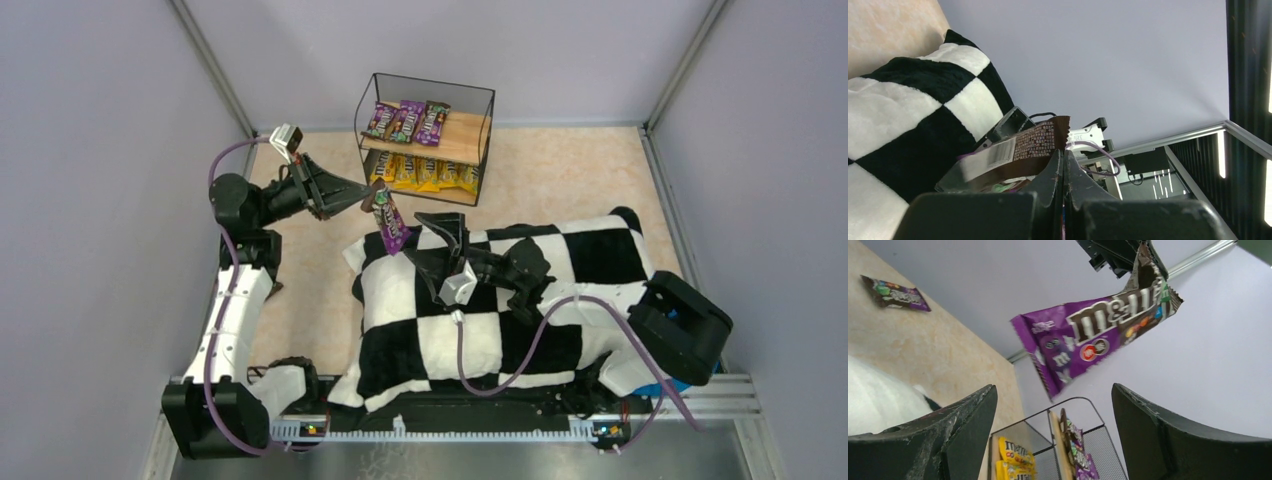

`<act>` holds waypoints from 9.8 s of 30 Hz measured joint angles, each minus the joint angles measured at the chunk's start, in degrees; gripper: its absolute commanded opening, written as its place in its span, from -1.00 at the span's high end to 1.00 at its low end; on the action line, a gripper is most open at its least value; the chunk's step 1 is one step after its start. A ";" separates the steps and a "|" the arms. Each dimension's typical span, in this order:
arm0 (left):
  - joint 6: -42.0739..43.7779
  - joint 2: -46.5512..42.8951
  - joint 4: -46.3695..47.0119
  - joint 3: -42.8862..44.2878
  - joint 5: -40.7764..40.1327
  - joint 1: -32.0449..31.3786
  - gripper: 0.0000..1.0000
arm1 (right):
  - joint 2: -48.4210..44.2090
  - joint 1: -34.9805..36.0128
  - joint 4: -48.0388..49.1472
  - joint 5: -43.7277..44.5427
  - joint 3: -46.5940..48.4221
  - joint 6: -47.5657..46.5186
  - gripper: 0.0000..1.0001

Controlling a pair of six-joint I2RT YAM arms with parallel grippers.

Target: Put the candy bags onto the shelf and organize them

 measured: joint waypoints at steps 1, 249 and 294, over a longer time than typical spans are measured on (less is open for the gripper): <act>-0.44 -0.33 0.07 0.00 -0.28 -0.02 1.00 | 1.60 0.00 3.17 0.09 0.00 0.57 -0.67; 53.81 18.60 -56.46 -1.38 -42.69 18.73 0.02 | -10.08 -9.86 -51.49 21.22 15.93 65.09 -0.97; 47.47 7.78 -55.17 6.67 -47.82 -16.31 0.14 | 8.13 10.25 -56.08 20.33 31.95 -8.22 0.27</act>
